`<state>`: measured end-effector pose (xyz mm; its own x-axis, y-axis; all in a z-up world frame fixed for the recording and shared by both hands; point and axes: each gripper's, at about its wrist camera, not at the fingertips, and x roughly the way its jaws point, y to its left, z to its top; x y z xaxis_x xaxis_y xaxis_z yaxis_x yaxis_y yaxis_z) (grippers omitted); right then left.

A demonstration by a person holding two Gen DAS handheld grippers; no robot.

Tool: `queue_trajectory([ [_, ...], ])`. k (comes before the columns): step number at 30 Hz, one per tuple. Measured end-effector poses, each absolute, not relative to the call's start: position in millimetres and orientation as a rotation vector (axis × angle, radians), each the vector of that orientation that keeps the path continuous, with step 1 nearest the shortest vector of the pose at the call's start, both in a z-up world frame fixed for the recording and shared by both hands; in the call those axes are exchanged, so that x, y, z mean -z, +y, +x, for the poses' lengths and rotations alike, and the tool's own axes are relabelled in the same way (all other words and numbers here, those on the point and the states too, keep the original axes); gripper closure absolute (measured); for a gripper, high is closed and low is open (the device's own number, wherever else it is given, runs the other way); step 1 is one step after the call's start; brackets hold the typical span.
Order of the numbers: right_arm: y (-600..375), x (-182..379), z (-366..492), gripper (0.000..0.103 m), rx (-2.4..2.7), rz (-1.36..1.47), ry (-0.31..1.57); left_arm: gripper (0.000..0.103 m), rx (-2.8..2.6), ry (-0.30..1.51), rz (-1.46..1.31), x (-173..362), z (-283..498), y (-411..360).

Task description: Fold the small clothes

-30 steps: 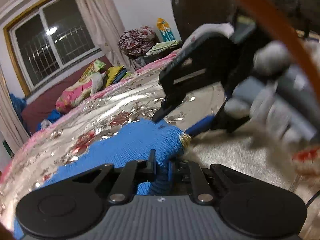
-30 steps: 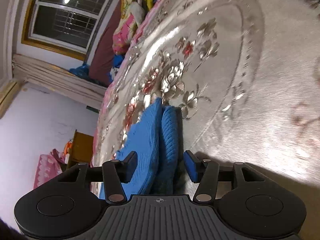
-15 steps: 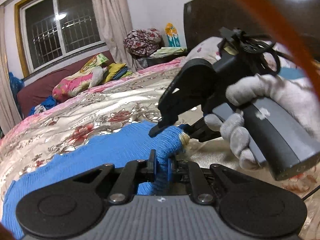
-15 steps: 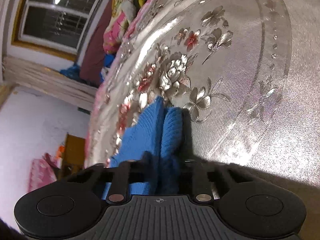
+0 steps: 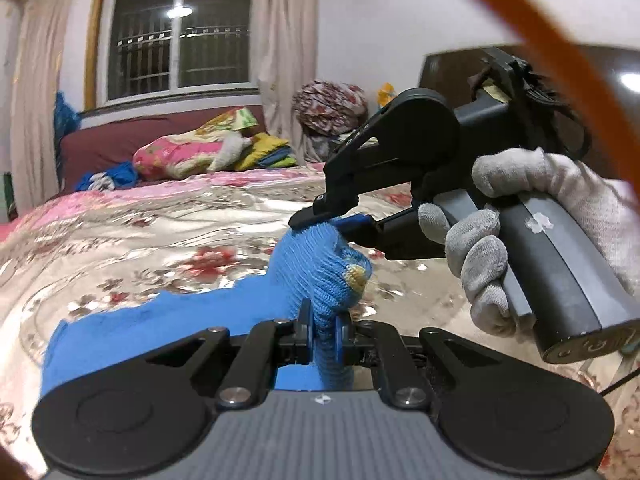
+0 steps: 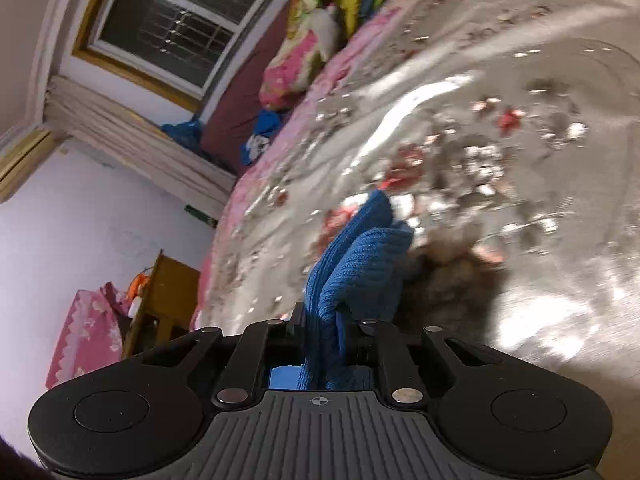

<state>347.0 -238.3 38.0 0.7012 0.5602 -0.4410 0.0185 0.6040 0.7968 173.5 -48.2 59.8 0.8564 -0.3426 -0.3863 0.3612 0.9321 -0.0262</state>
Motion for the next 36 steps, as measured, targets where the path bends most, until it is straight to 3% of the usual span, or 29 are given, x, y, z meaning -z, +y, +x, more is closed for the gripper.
queue_trajectory([
  [17,-90.0,-66.6,351.3,0.089,-0.490,0.685,0.783,0.085,0.251,0.423,-0.084,-57.5,161.3,63.5],
  [36,39.2,-26.0,351.2,0.090,-0.524,0.346,0.910,0.085,0.213,0.525,-0.159,-39.3,155.6,123.4],
])
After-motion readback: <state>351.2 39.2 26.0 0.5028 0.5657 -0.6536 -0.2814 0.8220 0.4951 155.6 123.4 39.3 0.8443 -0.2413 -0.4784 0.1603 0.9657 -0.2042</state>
